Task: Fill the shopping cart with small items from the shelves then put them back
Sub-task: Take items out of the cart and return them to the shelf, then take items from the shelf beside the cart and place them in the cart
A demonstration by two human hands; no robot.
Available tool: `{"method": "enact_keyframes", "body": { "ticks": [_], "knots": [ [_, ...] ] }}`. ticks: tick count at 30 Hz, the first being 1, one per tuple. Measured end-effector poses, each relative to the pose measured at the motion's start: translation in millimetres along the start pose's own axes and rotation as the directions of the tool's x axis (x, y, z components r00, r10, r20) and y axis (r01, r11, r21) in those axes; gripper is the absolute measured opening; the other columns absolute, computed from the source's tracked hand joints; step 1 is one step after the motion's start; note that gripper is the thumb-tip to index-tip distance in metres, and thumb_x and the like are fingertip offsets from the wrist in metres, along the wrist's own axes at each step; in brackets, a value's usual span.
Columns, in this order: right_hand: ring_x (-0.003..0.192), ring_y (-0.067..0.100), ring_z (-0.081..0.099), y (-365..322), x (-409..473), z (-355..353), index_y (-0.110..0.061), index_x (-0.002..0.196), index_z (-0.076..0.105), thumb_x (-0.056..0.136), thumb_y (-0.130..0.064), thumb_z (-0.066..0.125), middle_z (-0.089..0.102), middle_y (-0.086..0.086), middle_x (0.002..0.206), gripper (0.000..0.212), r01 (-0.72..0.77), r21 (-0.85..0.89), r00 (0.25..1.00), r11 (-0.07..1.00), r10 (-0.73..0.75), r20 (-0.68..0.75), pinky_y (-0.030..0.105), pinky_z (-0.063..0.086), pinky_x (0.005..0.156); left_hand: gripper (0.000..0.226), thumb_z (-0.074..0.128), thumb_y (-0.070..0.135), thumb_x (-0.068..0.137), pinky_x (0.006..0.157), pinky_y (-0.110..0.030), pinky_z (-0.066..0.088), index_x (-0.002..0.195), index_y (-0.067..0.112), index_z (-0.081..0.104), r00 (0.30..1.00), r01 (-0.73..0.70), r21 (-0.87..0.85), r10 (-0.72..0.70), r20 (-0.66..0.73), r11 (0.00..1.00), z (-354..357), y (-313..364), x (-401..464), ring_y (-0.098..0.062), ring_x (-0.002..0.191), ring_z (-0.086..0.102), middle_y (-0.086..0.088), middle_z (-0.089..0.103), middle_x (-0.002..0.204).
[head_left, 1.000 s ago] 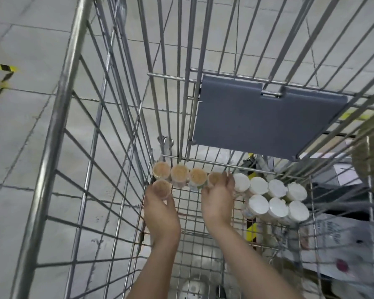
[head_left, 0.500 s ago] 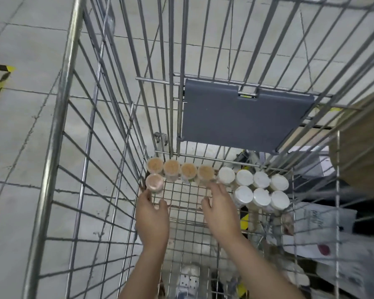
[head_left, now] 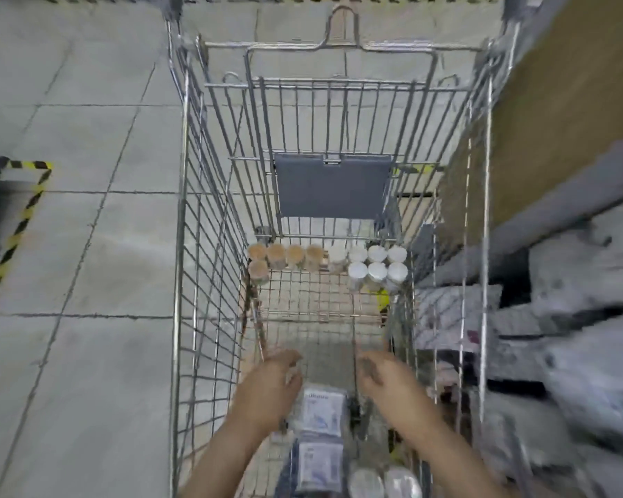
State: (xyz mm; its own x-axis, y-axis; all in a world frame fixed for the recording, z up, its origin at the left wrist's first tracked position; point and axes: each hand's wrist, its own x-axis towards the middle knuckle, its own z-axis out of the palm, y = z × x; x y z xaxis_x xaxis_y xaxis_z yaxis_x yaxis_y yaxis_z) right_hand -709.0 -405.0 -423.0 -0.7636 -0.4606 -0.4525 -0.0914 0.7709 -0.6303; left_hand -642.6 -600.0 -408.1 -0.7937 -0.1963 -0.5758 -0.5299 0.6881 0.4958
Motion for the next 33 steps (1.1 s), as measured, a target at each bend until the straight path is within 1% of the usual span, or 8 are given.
{"method": "enact_keyframes", "body": {
  "ticks": [5,10,17,19,22,27,30,33],
  "knots": [
    [0.108,0.011,0.054,-27.2,-104.1,-24.2,-0.018,0.122,0.058,0.098,-0.018,0.048,0.057,-0.004,0.117,0.026,-0.005,-0.011,1.0,1.0,0.005,0.0,0.021,0.041,0.087,0.04,0.042,0.034,0.099,0.1,-0.023,0.039,0.139,0.027,0.044,0.981,-0.183,0.232,0.193,-0.023,0.956,-5.8,28.4,-111.5,-0.011,0.12,0.053,0.007,0.053,0.138],
    [0.1,-0.001,0.054,-47.5,-197.4,-27.9,-0.028,0.124,0.056,0.098,-0.024,0.049,0.058,-0.015,0.119,0.027,0.002,0.003,0.997,1.0,-0.002,-0.072,0.008,0.037,0.076,0.04,0.041,0.035,0.099,0.101,-0.023,0.036,0.139,0.034,0.042,0.957,-0.261,0.339,0.289,-0.033,0.904,-18.5,26.2,-194.2,-0.008,0.122,0.048,0.012,0.051,0.138],
    [0.112,0.005,0.052,-65.8,-305.8,-34.4,-0.026,0.122,0.059,0.097,-0.022,0.051,0.055,-0.015,0.114,0.027,-0.017,0.062,0.954,0.998,0.034,-0.297,0.019,0.04,0.093,0.04,0.045,0.035,0.098,0.097,-0.023,0.041,0.137,0.029,0.046,0.915,-0.331,0.371,0.391,-0.098,0.868,-54.2,34.2,-253.6,-0.008,0.121,0.051,0.011,0.052,0.138],
    [0.109,0.005,0.053,-70.2,-336.7,-33.0,-0.026,0.119,0.061,0.095,-0.021,0.053,0.058,-0.015,0.115,0.026,-0.057,0.109,0.92,0.992,0.094,-0.38,0.021,0.041,0.094,0.041,0.045,0.036,0.098,0.095,-0.023,0.043,0.138,0.029,0.044,0.891,-0.395,0.385,0.45,-0.059,0.834,-59.4,47.1,-262.8,-0.008,0.119,0.052,0.011,0.052,0.137],
    [0.104,0.0,0.054,-73.4,-381.5,-21.0,-0.027,0.111,0.062,0.095,-0.022,0.052,0.061,-0.016,0.111,0.019,-0.075,0.165,0.861,0.983,0.148,-0.487,0.025,0.044,0.092,0.043,0.043,0.038,0.098,0.099,-0.022,0.04,0.141,0.031,0.039,0.822,-0.535,0.393,0.568,0.04,0.748,-59.7,66.3,-276.4,-0.005,0.121,0.048,0.013,0.047,0.14],
    [0.106,-0.004,0.043,-91.6,-457.9,14.9,-0.026,0.12,0.058,0.097,-0.023,0.051,0.05,-0.02,0.113,0.025,-0.199,0.223,0.713,0.954,0.298,-0.635,0.001,0.029,0.086,0.042,0.038,0.042,0.099,0.098,-0.024,0.038,0.14,0.036,0.036,0.672,-0.714,0.425,0.714,0.196,0.556,-47.6,95.4,-317.2,-0.007,0.12,0.05,0.016,0.042,0.143],
    [0.111,0.001,0.046,-101.8,-516.3,49.1,-0.029,0.122,0.056,0.098,-0.027,0.049,0.054,-0.017,0.119,0.025,-0.275,0.282,0.628,0.919,0.394,-0.671,0.012,0.035,0.091,0.041,0.038,0.04,0.099,0.096,-0.024,0.036,0.14,0.033,0.038,0.578,-0.796,0.414,0.757,0.304,0.441,-22.6,117.0,-356.8,-0.01,0.123,0.048,0.013,0.043,0.141],
    [0.116,0.0,0.047,-96.8,-584.2,85.0,-0.034,0.124,0.054,0.098,-0.033,0.046,0.051,-0.022,0.123,0.026,-0.321,0.38,0.488,0.868,0.495,-0.719,0.018,0.039,0.095,0.045,0.033,0.046,0.098,0.096,-0.024,0.036,0.139,0.029,0.039,0.392,-0.893,0.394,0.805,0.445,0.218,16.7,139.7,-406.9,-0.012,0.125,0.045,0.009,0.048,0.138]
  ]
}}
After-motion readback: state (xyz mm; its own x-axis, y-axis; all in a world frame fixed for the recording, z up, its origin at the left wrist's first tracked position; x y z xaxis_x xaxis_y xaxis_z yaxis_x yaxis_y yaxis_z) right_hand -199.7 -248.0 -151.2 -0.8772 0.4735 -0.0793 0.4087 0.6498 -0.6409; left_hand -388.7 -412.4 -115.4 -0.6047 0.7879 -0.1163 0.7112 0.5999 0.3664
